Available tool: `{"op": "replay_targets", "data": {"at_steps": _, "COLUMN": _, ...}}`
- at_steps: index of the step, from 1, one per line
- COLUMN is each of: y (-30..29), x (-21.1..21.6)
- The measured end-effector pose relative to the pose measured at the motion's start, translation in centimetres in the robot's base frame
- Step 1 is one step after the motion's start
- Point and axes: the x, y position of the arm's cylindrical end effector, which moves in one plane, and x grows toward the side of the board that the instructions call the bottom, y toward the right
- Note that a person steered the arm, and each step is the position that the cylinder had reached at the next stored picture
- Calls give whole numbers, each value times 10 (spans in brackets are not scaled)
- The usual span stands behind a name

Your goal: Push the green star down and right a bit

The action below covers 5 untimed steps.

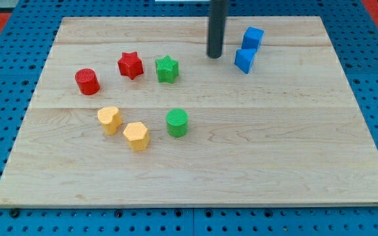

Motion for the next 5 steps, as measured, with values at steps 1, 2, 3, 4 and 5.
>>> {"op": "replay_targets", "data": {"at_steps": 1, "y": 48, "x": 46}}
{"op": "replay_targets", "data": {"at_steps": 2, "y": 96, "x": 26}}
{"op": "replay_targets", "data": {"at_steps": 3, "y": 83, "x": -4}}
{"op": "replay_targets", "data": {"at_steps": 4, "y": 84, "x": 7}}
{"op": "replay_targets", "data": {"at_steps": 5, "y": 45, "x": 35}}
